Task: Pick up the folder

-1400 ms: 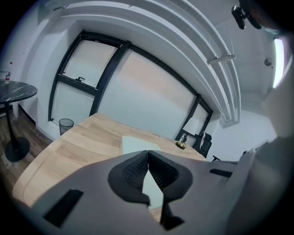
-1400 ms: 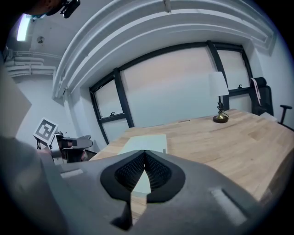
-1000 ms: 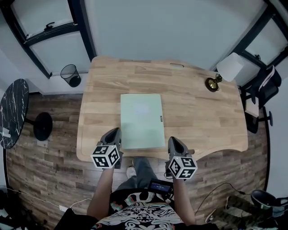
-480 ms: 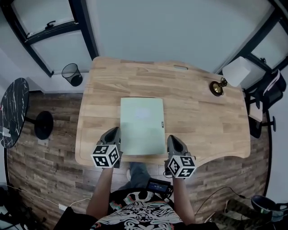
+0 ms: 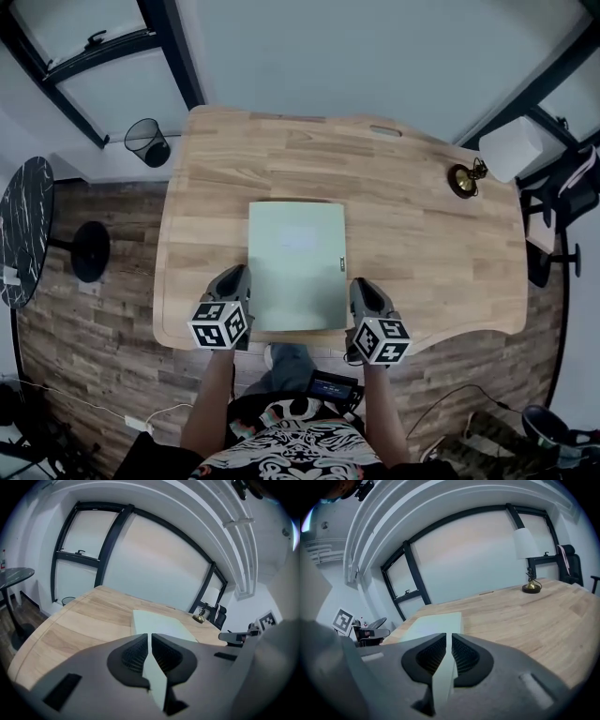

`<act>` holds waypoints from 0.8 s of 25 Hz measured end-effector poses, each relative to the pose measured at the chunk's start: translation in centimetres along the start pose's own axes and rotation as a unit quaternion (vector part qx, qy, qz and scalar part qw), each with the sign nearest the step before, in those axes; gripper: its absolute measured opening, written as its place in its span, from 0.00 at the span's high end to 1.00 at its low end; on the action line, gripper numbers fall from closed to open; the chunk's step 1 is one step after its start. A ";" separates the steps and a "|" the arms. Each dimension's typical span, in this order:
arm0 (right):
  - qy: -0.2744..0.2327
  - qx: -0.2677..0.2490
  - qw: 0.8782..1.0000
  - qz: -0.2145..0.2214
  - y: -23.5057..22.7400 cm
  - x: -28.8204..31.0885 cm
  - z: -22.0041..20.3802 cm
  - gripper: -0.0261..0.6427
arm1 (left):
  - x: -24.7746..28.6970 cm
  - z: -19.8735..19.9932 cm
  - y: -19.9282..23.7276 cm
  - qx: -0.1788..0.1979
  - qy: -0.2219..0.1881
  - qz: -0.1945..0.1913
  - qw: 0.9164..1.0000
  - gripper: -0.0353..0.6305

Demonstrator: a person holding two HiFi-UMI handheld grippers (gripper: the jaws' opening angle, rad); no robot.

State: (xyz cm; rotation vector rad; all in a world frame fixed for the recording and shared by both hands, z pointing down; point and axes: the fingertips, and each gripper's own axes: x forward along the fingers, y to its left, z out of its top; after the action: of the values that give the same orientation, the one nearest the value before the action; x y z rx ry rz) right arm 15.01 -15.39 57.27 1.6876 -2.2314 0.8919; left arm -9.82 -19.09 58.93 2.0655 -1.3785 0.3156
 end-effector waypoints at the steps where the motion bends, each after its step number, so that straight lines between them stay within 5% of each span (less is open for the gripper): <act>1: 0.004 0.002 1.000 0.001 -0.1 0.4 0.0 0.93 | 0.3 -0.1 0.1 -0.002 0.003 0.001 1.000 0.93; 4: 0.015 0.014 1.000 0.004 -0.6 1.9 -0.2 0.91 | 1.2 -0.4 0.6 -0.007 0.012 -0.001 1.000 0.93; 7: 0.034 0.025 0.999 0.014 -1.0 3.4 -0.6 0.86 | 2.1 -0.9 1.0 -0.020 0.026 -0.010 0.999 0.76; 11: 0.066 0.048 0.996 0.038 -1.1 5.0 -1.8 0.69 | 2.9 -2.0 1.4 -0.040 0.050 -0.018 0.998 0.69; 20: 0.100 0.098 0.988 0.066 -0.6 6.9 -2.7 0.56 | 4.0 -2.5 1.2 -0.085 0.067 -0.049 0.993 0.56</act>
State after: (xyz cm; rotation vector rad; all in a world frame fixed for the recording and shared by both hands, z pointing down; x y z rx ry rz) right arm 12.83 -19.48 63.07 1.4613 -2.2001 1.2901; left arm -8.81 -20.85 63.38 1.9274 -1.1793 0.2786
